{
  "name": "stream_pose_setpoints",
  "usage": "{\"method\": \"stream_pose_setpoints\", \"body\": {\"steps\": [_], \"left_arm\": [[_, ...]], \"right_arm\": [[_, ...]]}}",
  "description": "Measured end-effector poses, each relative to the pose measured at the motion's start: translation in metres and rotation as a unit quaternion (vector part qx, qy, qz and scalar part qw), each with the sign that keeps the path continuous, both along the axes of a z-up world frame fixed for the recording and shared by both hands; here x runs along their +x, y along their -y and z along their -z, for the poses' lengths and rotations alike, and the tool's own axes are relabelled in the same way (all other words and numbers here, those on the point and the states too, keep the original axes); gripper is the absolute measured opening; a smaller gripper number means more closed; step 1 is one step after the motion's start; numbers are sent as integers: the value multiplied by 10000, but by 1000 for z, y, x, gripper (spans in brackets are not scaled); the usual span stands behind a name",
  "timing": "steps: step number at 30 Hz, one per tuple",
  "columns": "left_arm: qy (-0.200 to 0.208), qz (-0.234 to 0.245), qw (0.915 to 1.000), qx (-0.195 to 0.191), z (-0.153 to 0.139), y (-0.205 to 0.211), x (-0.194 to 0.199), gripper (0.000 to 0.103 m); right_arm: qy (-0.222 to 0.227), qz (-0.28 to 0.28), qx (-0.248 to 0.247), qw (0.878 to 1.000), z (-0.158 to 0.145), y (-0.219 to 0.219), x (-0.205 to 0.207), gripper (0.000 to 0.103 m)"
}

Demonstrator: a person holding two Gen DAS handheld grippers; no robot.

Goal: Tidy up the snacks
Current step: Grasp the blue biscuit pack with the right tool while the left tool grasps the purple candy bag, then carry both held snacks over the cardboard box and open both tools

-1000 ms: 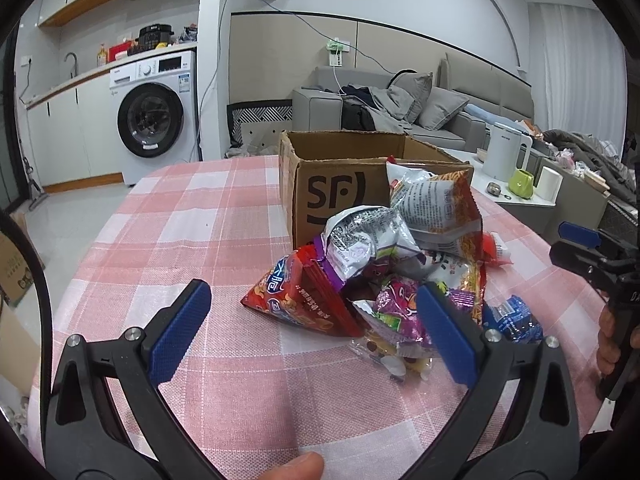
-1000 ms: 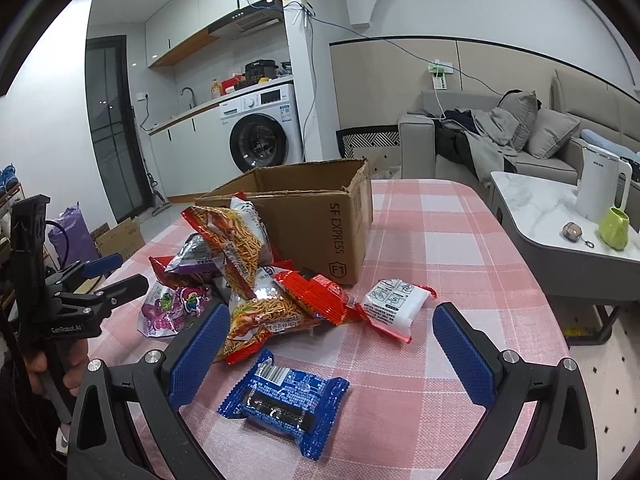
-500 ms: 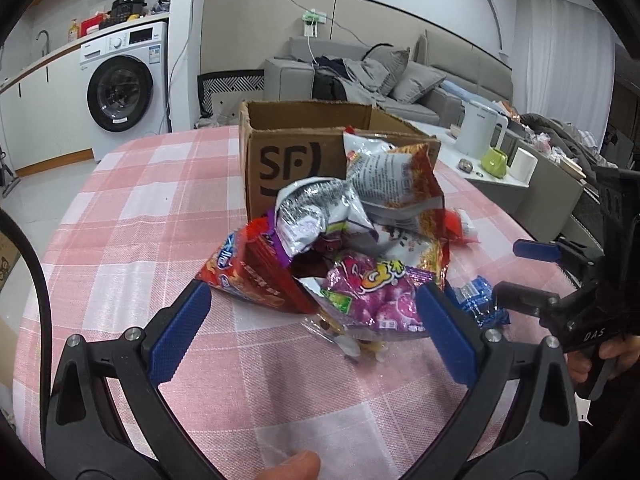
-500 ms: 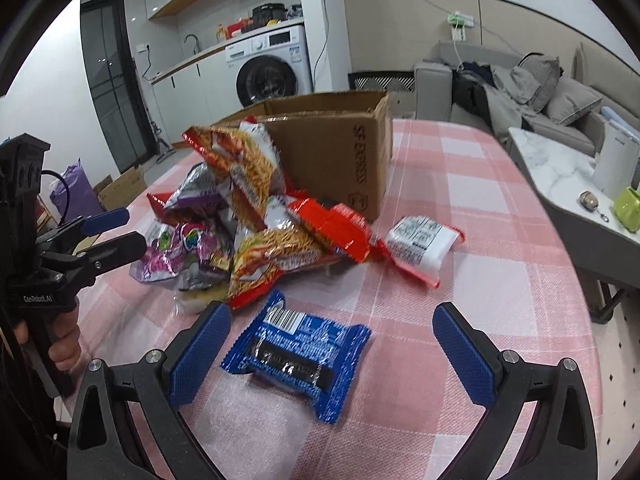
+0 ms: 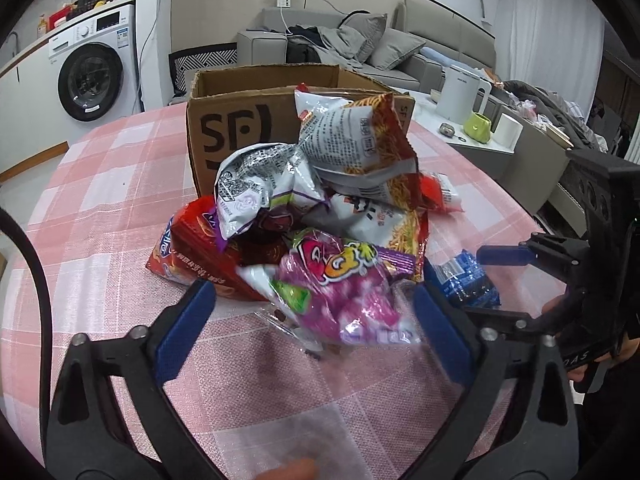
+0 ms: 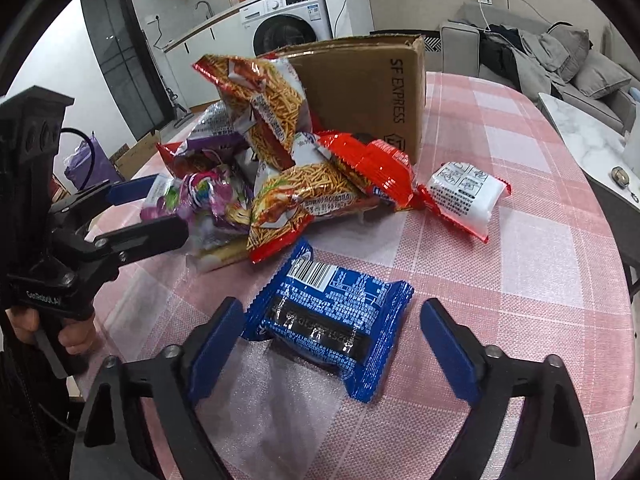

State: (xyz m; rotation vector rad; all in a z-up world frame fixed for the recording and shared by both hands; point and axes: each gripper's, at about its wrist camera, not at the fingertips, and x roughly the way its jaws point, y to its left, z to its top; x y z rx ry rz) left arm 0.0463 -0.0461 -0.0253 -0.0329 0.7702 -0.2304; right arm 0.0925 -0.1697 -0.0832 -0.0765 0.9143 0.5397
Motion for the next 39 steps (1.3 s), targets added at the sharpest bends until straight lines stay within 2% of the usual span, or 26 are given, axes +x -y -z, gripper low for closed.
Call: {"method": "stream_pose_setpoints", "body": {"steps": [5, 7, 11, 15, 26, 39], "left_arm": [[-161, 147, 9998, -48, 12, 6, 8, 71], [-224, 136, 9996, -51, 16, 7, 13, 60], [-223, 175, 9996, -77, 22, 9, 15, 41], [-157, 207, 9996, -142, 24, 12, 12, 35], [276, 210, 9988, -337, 4, -5, -18, 33], [835, 251, 9947, -540, -27, -31, -49, 31]], "right_arm": [[-38, -27, -13, 10000, 2, -2, 1, 87], [-49, -30, 4, 10000, 2, -2, -1, 86], [-9, -24, -81, 10000, 4, -4, 0, 76], [-2, -96, -65, 9999, 3, -5, -3, 65], [152, -148, 20, 9998, -2, 1, -14, 55], [437, -231, 238, 9985, -19, 3, -25, 54]]}}
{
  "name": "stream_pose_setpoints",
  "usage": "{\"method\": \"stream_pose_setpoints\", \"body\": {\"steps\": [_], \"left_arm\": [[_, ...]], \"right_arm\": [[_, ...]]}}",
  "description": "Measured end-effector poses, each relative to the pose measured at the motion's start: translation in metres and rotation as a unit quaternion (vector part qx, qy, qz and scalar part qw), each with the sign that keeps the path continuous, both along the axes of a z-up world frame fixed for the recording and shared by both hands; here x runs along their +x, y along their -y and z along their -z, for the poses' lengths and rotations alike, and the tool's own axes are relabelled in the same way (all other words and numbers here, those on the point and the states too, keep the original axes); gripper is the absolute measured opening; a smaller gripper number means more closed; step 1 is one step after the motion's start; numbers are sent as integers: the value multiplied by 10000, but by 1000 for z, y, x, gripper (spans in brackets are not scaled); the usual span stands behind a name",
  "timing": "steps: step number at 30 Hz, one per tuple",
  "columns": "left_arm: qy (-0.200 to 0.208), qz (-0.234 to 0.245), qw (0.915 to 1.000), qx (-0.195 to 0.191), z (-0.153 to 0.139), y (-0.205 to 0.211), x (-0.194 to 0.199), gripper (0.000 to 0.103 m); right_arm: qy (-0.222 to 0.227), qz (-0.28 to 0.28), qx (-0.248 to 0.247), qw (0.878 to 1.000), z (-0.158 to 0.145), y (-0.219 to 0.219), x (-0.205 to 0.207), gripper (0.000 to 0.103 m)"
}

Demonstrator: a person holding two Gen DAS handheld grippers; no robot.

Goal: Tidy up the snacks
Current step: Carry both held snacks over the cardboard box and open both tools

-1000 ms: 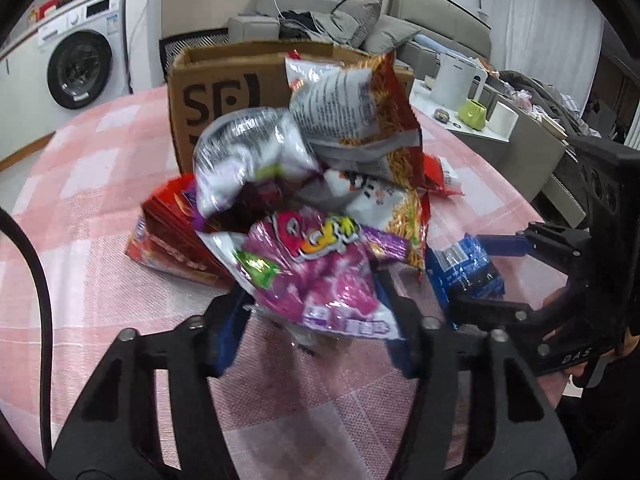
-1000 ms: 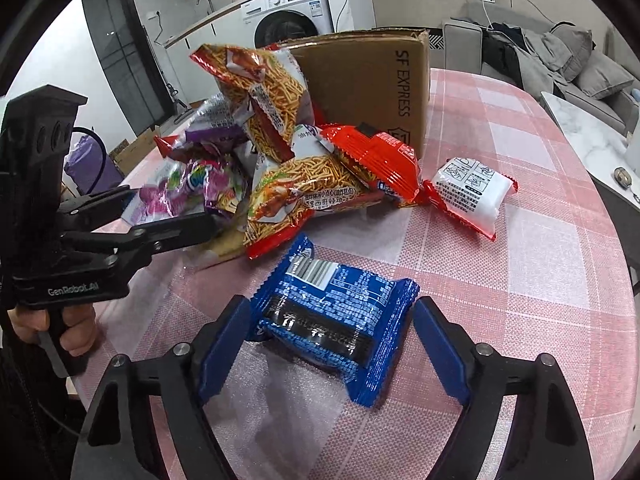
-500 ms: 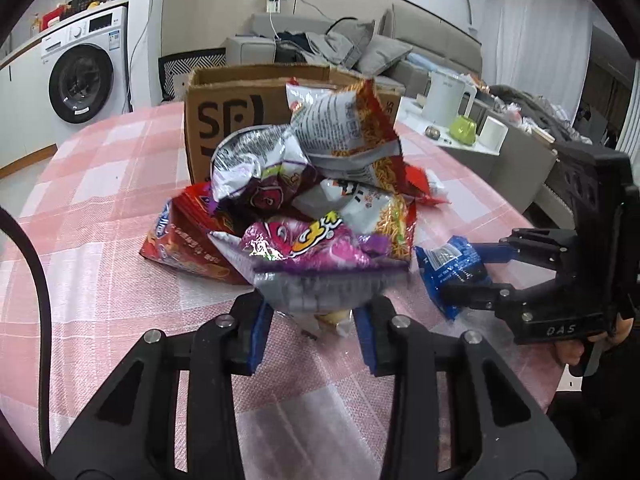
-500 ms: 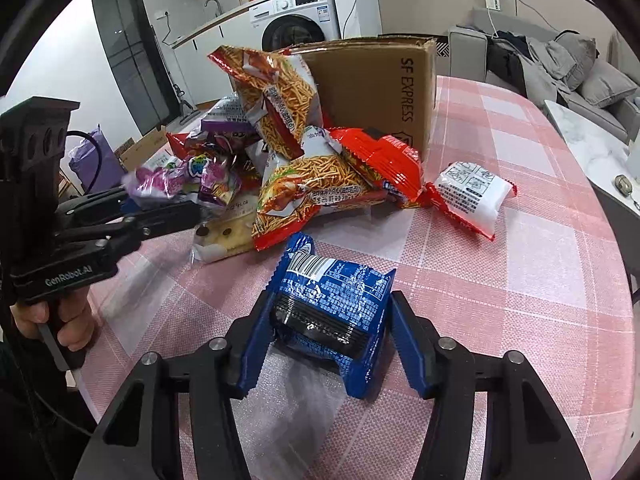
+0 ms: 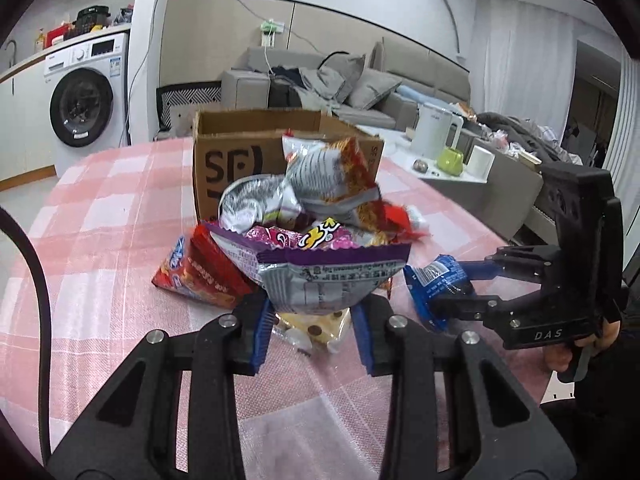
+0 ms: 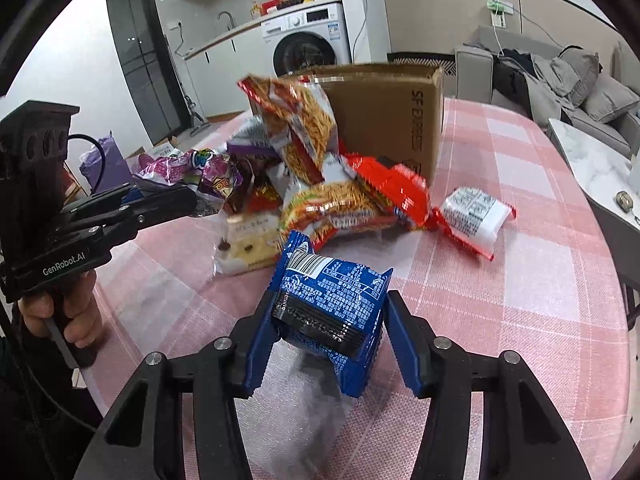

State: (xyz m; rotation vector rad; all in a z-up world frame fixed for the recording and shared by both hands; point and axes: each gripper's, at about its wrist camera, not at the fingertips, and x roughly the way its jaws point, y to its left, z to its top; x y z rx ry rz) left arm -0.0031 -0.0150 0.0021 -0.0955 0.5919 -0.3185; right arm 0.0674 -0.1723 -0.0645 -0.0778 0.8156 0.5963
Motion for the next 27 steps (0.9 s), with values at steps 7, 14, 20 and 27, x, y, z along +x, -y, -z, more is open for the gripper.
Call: {"method": "stream_pose_setpoints", "body": {"steps": [7, 14, 20, 27], "left_arm": [[221, -45, 9997, -48, -28, -11, -15, 31], [449, -138, 9989, -35, -47, -5, -21, 31], [620, -295, 9976, 43, -73, -12, -12, 31], [663, -472, 9967, 82, -99, -20, 16, 31]], "right_arm": [[284, 86, 198, 9994, -24, 4, -4, 54], [562, 217, 302, 9977, -50, 7, 0, 54], [772, 365, 467, 9953, -78, 11, 13, 54], [905, 377, 541, 9937, -101, 4, 30, 54]]}}
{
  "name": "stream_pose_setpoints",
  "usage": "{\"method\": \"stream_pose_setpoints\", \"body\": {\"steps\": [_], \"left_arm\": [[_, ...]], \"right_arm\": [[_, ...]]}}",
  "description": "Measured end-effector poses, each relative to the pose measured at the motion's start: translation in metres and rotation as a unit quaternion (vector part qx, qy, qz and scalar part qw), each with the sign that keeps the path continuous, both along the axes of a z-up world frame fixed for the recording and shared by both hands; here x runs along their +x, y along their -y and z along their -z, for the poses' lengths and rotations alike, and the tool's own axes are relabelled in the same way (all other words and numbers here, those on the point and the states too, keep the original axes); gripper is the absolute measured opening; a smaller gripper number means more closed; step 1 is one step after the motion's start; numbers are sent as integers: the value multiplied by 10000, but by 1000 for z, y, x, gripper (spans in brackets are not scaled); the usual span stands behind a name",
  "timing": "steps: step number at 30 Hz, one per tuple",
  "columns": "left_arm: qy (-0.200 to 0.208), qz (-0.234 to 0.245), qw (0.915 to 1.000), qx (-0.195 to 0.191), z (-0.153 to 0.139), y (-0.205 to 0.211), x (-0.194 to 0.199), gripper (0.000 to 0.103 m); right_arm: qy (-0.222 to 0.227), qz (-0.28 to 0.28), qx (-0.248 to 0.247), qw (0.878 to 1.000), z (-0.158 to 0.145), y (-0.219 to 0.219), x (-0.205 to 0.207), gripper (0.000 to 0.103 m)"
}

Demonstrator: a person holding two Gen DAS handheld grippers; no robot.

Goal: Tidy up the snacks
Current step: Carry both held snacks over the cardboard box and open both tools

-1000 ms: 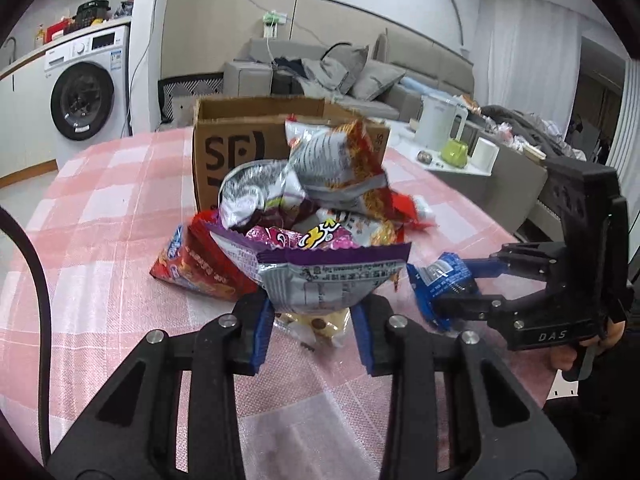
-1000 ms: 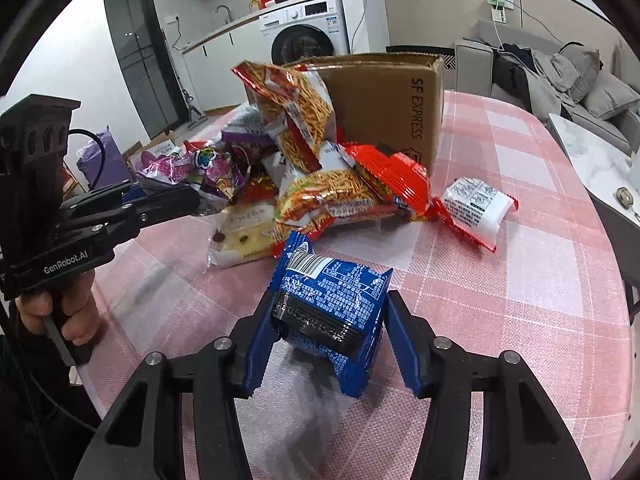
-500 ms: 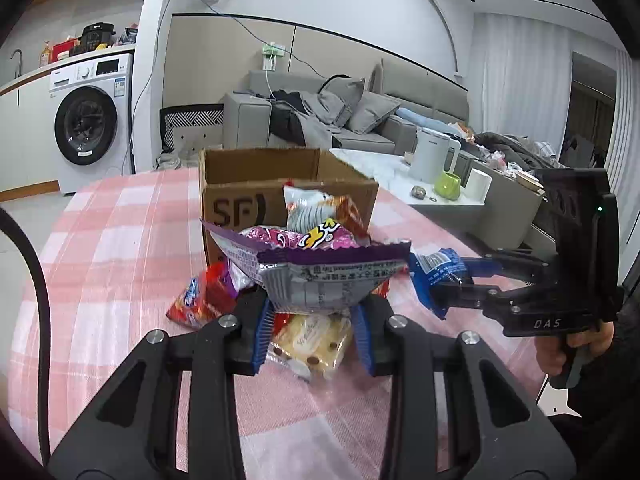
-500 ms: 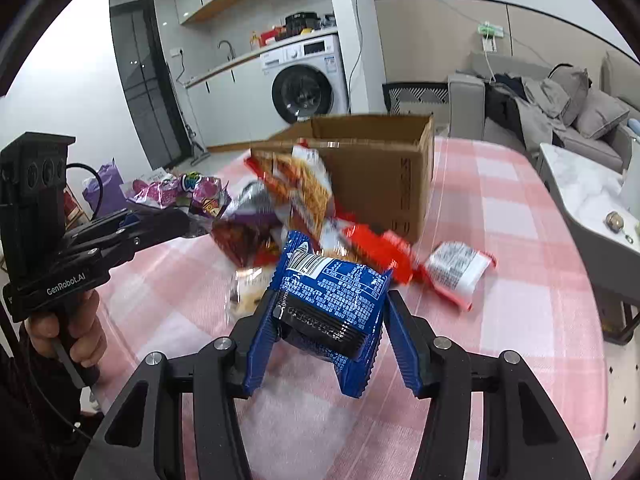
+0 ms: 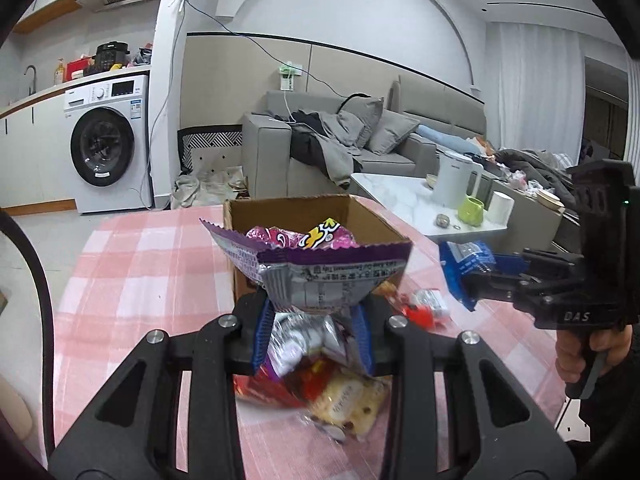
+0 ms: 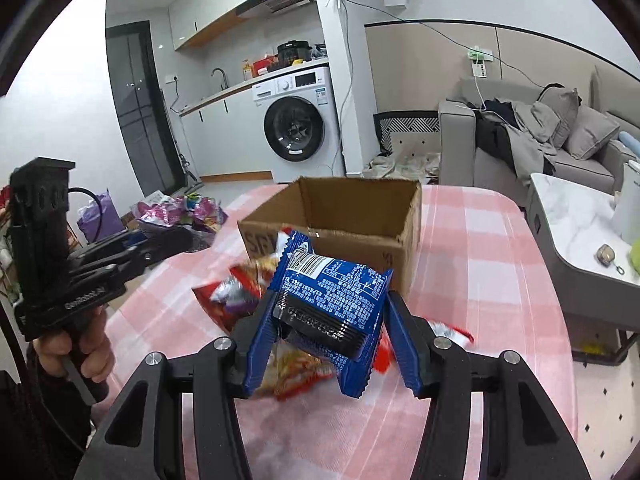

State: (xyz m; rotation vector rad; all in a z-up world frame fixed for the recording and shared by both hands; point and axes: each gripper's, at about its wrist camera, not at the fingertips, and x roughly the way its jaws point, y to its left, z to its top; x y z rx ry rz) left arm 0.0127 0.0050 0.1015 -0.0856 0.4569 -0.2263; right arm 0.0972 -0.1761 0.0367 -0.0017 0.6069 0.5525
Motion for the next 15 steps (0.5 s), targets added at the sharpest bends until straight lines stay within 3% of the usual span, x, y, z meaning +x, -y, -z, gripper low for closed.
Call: {"method": "stream_pose_setpoints", "body": {"steps": [15], "left_arm": [[-88, -246, 9995, 193, -16, -6, 93, 32]], "right_arm": [[12, 115, 39, 9999, -26, -13, 59, 54]]}}
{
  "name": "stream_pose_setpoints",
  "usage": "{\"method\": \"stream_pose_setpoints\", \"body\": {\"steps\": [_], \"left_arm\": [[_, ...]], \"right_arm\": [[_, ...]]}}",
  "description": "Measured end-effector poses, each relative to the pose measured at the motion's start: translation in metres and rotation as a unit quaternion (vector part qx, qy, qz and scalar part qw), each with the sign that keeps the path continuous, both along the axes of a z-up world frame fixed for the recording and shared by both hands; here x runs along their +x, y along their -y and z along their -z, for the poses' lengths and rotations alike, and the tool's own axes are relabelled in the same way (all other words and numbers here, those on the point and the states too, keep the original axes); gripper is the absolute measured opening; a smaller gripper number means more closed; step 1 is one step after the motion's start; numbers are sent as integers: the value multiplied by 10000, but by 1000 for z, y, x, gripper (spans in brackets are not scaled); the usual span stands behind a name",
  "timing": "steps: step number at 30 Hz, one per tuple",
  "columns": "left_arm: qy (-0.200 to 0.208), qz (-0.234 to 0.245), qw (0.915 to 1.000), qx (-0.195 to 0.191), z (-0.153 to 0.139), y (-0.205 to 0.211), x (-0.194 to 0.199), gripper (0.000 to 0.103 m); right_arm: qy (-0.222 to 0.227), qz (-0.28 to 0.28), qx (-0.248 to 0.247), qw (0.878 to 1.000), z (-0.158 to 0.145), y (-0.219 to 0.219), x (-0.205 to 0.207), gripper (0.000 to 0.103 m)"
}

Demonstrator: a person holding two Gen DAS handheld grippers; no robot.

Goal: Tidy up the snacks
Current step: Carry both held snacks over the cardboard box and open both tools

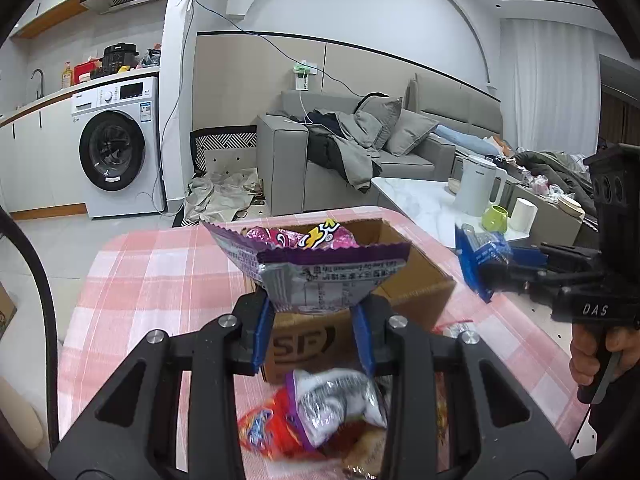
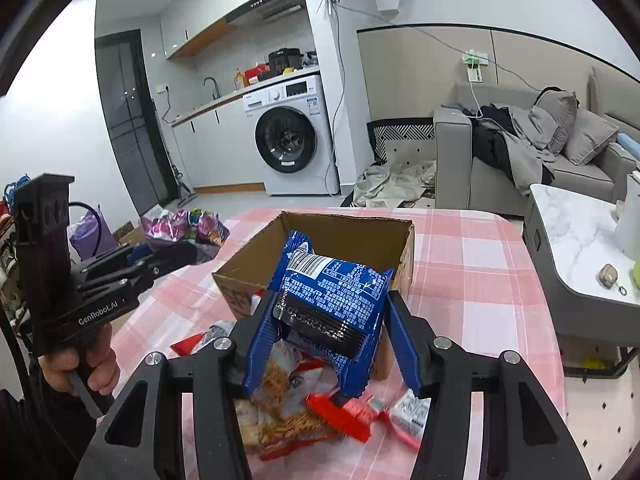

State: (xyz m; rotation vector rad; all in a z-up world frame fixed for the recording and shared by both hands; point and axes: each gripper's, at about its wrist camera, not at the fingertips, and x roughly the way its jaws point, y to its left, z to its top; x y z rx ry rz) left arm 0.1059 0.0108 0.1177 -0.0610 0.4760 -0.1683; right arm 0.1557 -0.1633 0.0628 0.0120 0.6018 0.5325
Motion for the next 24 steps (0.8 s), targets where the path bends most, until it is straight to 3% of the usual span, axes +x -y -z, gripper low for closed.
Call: {"method": "stream_pose_setpoints", "body": {"steps": [10, 24], "left_arm": [[-86, -101, 9999, 100, 6, 0, 63, 32], [-485, -56, 9984, 290, 38, 11, 135, 32]], "right_arm": [[-91, -9, 59, 9999, 7, -21, 39, 54], [-287, -141, 92, 9994, 26, -36, 80, 54]]}}
